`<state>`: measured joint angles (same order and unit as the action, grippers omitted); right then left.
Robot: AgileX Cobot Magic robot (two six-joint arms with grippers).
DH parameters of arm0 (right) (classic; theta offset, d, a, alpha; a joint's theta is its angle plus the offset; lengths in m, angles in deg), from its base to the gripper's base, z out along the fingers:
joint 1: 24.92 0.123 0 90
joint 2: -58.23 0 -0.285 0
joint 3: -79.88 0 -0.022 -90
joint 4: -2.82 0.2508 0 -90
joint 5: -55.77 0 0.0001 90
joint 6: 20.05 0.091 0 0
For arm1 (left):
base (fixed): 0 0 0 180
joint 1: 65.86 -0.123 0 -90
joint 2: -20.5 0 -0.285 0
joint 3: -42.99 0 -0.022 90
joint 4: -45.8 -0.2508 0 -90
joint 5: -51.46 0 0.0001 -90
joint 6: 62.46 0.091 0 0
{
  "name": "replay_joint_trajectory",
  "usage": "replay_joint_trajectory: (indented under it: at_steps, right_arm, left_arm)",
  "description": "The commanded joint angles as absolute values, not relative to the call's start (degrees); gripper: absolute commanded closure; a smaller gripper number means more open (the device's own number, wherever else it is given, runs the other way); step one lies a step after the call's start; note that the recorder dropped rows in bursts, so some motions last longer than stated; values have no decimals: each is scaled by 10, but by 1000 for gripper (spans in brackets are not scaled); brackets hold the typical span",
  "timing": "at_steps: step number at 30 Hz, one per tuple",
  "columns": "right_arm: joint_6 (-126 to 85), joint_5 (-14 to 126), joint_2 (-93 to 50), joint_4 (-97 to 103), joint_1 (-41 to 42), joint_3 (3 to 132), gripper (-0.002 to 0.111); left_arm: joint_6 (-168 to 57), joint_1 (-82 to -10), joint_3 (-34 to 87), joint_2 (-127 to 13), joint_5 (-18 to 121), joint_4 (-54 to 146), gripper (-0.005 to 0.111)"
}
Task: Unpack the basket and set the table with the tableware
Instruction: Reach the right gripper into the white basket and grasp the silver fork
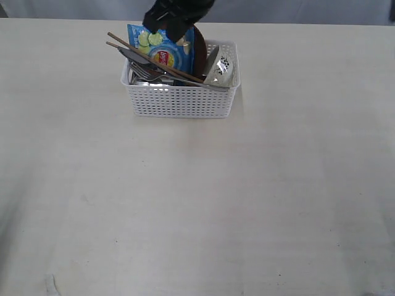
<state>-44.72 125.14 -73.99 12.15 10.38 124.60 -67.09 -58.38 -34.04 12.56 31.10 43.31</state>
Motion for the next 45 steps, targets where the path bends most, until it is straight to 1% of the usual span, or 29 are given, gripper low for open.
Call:
replay_joint_trajectory:
  at_steps: [1,5,7,9,13,14,15,25,32,34,35,39,43,45]
  right_arm:
    - [-437,1257,-785,96,126,1308,108]
    - [-452,1257,-807,85,129,1319,108]
    - [-456,1257,-812,83,126,1319,104]
    - [-456,1257,-816,83,123,1319,95]
    - [-456,1257,-823,83,119,1319,64]
    - [-456,1257,-826,81,119,1319,59]
    - [-456,1257,-829,78,119,1319,58]
    - [-464,1257,-862,76,117,1319,63]
    - [-462,1257,-873,123,84,1317,64]
    - [-462,1257,-874,143,79,1313,69]
    - [-464,1257,-874,142,77,1306,78]
    - [-473,1257,-874,143,77,1290,95]
    - [-474,1257,-873,143,77,1290,107]
    - [-474,1257,-872,145,77,1290,109]
  left_arm:
    - [-673,-585,-342,127,317,428,107]
    - [-673,-585,-342,127,317,428,107]
    - [-673,-585,-342,127,317,428,107]
    - [-673,-585,-342,127,317,428,107]
    - [-673,-585,-342,127,317,428,107]
    - [-673,-585,-342,127,317,428,107]
    - [-673,-585,-342,127,317,428,107]
    - [-673,-585,-342,127,317,428,107]
    - [-673,-585,-342,127,317,428,107]
    - [-673,-585,-342,127,317,428,107]
    - [-673,-585,-342,127,317,428,107]
    - [-673,-585,-342,127,317,428,107]
    - [-673,-585,-342,127,317,428,107]
    - [-673,-585,-342,127,317,428,107]
